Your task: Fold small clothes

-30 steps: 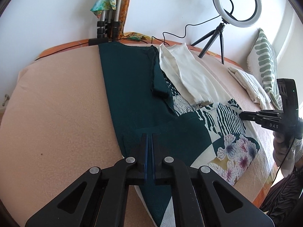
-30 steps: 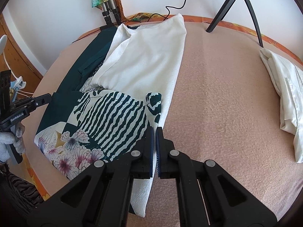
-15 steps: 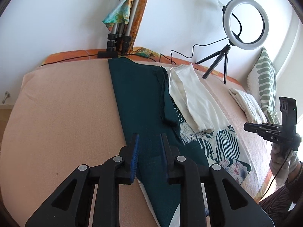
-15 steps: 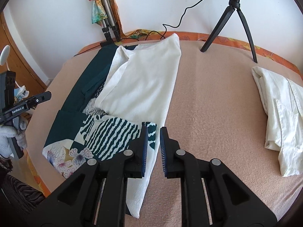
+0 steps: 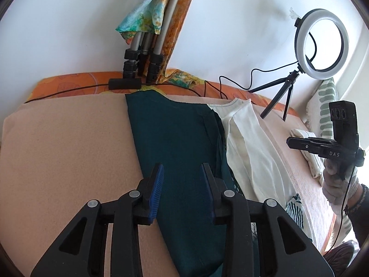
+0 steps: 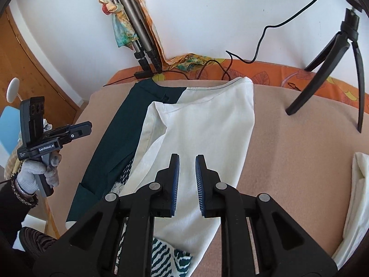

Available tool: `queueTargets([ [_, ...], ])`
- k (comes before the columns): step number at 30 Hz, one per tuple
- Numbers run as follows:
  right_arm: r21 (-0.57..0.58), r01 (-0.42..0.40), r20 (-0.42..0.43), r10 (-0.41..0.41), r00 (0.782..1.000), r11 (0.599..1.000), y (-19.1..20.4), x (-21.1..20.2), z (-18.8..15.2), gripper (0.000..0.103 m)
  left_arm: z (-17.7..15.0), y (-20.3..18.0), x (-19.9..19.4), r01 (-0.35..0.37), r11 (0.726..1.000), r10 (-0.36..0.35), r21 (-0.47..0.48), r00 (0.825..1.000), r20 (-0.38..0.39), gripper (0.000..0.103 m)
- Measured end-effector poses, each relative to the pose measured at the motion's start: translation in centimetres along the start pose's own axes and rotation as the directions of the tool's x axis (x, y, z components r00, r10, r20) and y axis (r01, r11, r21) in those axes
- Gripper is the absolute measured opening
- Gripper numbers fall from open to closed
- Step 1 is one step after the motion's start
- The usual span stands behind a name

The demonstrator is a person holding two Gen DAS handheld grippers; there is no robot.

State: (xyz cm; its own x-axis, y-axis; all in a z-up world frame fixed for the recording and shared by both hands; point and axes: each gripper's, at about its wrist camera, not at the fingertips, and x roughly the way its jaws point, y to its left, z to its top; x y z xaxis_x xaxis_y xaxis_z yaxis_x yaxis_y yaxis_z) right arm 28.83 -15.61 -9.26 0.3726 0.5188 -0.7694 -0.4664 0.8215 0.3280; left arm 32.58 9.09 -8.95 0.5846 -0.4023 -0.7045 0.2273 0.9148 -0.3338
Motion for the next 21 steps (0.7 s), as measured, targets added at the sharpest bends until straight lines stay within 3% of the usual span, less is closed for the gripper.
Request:
queueTargets([
  [8,0.049,0.029,-0.005,-0.028,1.000,0.998,-4.4,5.7,3.8,0.015,2.5,1.4,4.7,0.009,1.000,-0.009,0.008,1.000,-0.027,0.031],
  [13,0.146,0.154,0.019,-0.158,0.987,0.977,-7.8,7.4,5.7,0.015,3.4,1.9,6.6,-0.015,1.000,0.015,0.018,1.000,-0.024,0.031],
  [14,0.149,0.177,0.026,-0.183,0.983,0.973,-8.1,7.5,5.9,0.015,3.6,2.1,6.9,-0.019,1.000,0.019,0.013,0.999,-0.026,0.032],
  [16,0.128,0.230,0.034,-0.236,0.971,0.965,-8.3,7.6,6.3,0.015,4.1,2.5,7.4,-0.051,0.999,0.051,0.007,0.998,-0.028,0.046],
  [17,0.106,0.256,0.038,-0.261,0.965,0.961,-8.3,7.6,6.5,0.019,4.4,2.7,7.5,-0.062,0.998,0.062,0.007,0.998,-0.019,0.051],
  [20,0.069,0.289,0.077,-0.294,0.953,0.955,-7.9,7.0,6.6,0.045,5.2,3.4,7.6,-0.075,0.997,0.075,0.001,0.997,0.003,0.056],
  [21,0.053,0.302,0.085,-0.306,0.948,0.952,-7.8,7.0,6.6,0.046,5.6,3.5,7.7,-0.090,0.996,0.089,0.002,0.996,0.010,0.060],
])
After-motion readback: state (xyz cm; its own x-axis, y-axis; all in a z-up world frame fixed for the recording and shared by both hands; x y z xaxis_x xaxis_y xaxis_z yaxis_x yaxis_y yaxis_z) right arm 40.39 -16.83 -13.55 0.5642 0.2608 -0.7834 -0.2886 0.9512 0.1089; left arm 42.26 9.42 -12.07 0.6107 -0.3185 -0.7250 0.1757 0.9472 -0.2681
